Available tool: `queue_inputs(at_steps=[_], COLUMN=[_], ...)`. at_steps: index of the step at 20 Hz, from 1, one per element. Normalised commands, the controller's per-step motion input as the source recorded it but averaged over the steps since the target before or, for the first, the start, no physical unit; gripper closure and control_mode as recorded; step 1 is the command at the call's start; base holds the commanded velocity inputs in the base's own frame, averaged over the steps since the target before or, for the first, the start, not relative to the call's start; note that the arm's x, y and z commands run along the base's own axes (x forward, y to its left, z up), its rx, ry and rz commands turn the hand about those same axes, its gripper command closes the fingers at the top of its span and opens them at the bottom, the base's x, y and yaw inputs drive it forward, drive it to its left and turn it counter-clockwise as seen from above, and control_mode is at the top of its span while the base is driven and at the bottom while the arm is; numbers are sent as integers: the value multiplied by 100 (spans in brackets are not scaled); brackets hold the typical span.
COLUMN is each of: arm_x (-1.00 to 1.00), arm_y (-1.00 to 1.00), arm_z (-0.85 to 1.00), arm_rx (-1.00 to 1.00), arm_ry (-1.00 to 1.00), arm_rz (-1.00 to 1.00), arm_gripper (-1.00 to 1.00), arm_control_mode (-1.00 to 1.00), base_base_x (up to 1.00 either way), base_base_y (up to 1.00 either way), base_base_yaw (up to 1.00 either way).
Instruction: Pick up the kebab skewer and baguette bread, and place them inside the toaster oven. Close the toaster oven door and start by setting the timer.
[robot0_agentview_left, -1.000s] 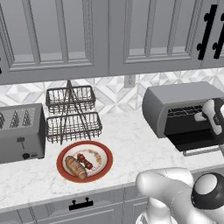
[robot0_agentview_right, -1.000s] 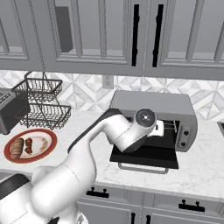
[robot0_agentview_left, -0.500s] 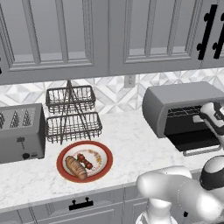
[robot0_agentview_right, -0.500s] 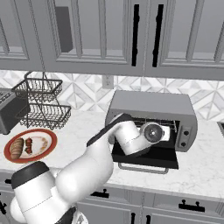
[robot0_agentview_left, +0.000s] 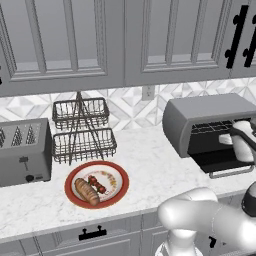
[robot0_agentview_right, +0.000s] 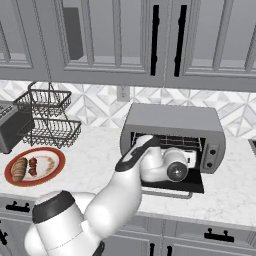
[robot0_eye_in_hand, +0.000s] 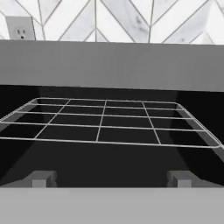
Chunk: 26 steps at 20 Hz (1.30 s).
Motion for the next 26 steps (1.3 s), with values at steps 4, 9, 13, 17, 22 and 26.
queue_inputs(at_steps=[4, 9, 13, 17, 22, 26], arm_x=[19, 4, 0, 9, 27, 30], arm_y=[-5, 0, 0, 0, 0, 0], arm_z=[0, 10, 17, 2, 0, 0], arm_rx=[0, 0, 1, 0, 0, 0], arm_ry=[0, -2, -3, -1, -5, -6], arm_rz=[0, 0, 0, 0, 0, 0], arm_gripper=[-100, -100, -100, -100, -100, -100], arm_control_mode=[-100, -100, -100, -100, -100, -100], base_base_x=[0, 0, 0, 0, 0, 0], base_base_y=[0, 0, 0, 0, 0, 0], base_base_yaw=[0, 0, 0, 0, 0, 0])
